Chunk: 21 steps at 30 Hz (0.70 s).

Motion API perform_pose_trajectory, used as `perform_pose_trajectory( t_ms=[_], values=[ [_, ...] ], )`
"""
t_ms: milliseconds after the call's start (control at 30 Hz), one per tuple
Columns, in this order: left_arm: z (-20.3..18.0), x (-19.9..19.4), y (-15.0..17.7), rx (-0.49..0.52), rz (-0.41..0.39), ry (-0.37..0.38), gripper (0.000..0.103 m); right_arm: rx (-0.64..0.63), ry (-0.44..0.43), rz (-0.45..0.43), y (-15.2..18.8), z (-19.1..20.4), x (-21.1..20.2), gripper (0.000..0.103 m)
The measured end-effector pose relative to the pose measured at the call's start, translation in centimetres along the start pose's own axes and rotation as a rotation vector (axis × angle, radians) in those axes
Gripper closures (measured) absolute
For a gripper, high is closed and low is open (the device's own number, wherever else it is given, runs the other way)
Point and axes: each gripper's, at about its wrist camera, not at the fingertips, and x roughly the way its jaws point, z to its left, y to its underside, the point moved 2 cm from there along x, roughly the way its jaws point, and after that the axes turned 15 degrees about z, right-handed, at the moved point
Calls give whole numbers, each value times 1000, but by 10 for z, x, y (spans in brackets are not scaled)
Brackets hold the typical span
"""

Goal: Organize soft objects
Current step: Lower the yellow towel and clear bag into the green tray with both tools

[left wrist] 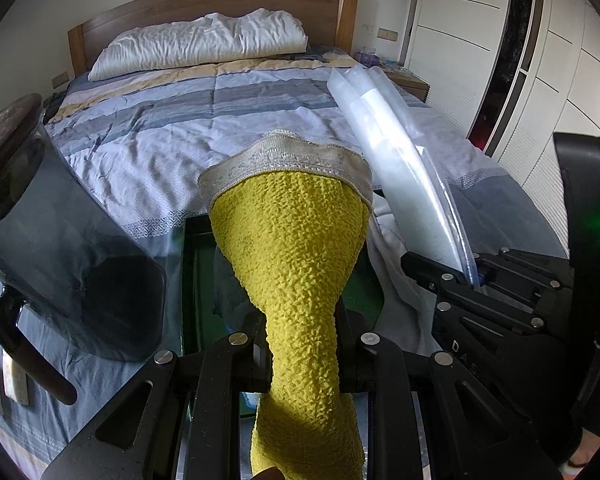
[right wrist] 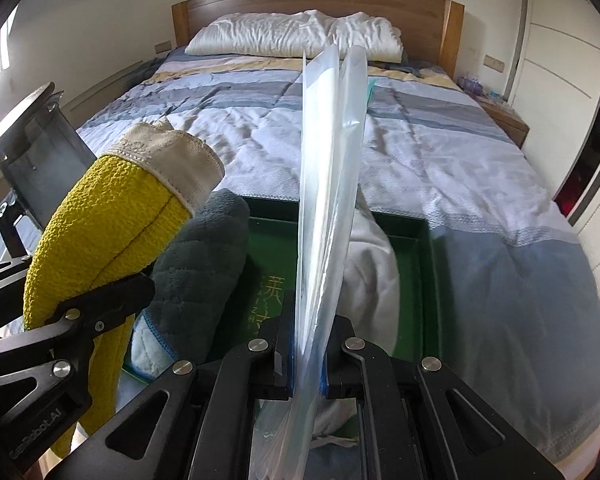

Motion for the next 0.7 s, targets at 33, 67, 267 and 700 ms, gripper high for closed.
perform_pose_trajectory(
  t_ms=[33,67,267,700],
  values=[
    [0,0,0,2,0,-1,86,2,-3,1,-1,-1,2,96],
    [0,1,-1,2,-1,-4,86,5,-8,4,-2,-2,5,96],
    [3,5,-2,-7,2,1,86,37,-54,9,-9,-9,22,96],
    [7,12,-5,-10,4,-11,86,52,-101,50,-24,-14,64,96]
  ],
)
